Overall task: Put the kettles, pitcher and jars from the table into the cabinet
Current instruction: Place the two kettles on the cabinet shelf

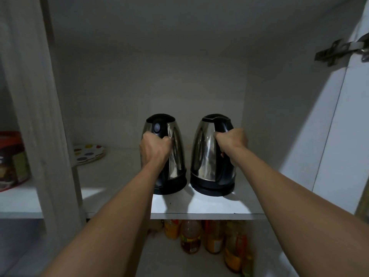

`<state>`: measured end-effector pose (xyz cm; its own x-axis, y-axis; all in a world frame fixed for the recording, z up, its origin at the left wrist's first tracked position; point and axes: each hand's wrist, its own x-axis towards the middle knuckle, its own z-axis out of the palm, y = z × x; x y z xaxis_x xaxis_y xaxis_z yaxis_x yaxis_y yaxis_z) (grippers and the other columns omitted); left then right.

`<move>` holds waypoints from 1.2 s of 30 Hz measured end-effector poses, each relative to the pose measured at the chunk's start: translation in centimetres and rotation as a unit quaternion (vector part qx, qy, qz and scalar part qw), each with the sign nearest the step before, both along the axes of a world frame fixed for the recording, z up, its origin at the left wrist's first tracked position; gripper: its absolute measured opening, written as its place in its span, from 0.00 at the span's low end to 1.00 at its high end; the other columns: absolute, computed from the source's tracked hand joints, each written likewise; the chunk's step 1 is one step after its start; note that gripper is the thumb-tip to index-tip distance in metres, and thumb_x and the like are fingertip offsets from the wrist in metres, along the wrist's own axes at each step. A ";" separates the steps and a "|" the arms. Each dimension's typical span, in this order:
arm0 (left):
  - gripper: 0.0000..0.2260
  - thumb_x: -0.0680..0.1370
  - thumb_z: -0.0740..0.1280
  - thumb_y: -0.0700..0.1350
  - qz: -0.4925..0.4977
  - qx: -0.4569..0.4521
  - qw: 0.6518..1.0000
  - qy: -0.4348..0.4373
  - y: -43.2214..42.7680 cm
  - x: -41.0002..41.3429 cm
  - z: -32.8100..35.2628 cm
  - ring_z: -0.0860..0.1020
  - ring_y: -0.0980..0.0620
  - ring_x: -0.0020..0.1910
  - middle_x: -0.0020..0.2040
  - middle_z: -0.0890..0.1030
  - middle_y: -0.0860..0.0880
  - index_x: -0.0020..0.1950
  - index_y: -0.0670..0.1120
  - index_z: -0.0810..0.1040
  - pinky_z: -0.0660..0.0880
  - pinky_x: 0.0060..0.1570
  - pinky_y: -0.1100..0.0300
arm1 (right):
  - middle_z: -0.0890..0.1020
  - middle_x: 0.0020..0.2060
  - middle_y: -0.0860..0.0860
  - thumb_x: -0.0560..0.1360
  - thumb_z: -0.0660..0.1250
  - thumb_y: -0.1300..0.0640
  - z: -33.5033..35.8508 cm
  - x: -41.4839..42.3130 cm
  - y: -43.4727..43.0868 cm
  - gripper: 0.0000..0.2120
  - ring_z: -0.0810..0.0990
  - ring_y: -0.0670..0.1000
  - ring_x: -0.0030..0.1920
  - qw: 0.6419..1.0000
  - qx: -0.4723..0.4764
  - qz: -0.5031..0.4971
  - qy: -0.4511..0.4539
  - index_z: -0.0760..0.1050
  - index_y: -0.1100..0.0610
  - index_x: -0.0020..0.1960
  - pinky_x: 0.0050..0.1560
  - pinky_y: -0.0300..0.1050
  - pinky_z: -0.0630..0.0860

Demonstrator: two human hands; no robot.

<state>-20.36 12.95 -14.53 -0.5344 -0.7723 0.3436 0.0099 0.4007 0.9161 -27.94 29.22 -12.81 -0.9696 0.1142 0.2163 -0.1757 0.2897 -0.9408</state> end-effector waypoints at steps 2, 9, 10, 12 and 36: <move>0.06 0.72 0.64 0.42 0.005 0.002 1.000 -0.007 0.1 -0.1 0.0 0.80 0.41 0.39 0.42 0.82 0.40 0.43 0.40 0.76 0.75 0.38 0.56 | 0.84 0.40 0.58 0.68 0.71 0.50 -0.9 0.1 -0.2 0.16 0.84 0.61 0.38 1.000 0.019 -0.004 0.004 0.79 0.61 0.50 0.36 0.50 0.82; 0.09 0.68 0.64 0.43 0.016 0.012 1.000 -0.003 0.4 -0.3 0.1 0.82 0.38 0.42 0.42 0.83 0.41 0.45 0.41 0.79 0.82 0.46 0.49 | 0.83 0.40 0.55 0.71 0.71 0.51 -1.6 -0.1 -0.1 0.12 0.83 0.59 0.39 1.000 0.003 -0.021 0.019 0.78 0.59 0.49 0.39 0.48 0.81; 0.11 0.69 0.64 0.43 0.016 0.014 1.000 0.000 0.4 -0.2 -0.1 0.82 0.39 0.43 0.43 0.83 0.41 0.48 0.41 0.79 0.80 0.45 0.52 | 0.82 0.39 0.54 0.71 0.71 0.52 -1.6 0.1 -0.1 0.11 0.82 0.58 0.39 0.999 0.005 -0.027 0.021 0.78 0.58 0.47 0.39 0.46 0.79; 0.11 0.70 0.66 0.43 0.029 0.017 0.999 0.001 0.6 0.2 -0.8 0.81 0.40 0.45 0.46 0.83 0.41 0.51 0.41 0.79 0.74 0.42 0.55 | 0.78 0.35 0.51 0.72 0.71 0.52 -1.8 0.5 0.0 0.08 0.79 0.57 0.39 0.999 0.021 -0.037 0.031 0.77 0.56 0.46 0.39 0.44 0.73; 0.13 0.69 0.72 0.43 -0.024 0.027 0.999 0.017 -3.5 -9.1 -11.6 0.77 0.35 0.53 0.46 0.81 0.36 0.49 0.37 0.81 0.79 0.50 0.47 | 0.78 0.54 0.61 0.64 0.80 0.47 -12.4 -4.7 -5.2 0.26 0.81 0.64 0.48 0.989 0.020 -0.144 -0.002 0.78 0.58 0.56 0.49 0.47 0.76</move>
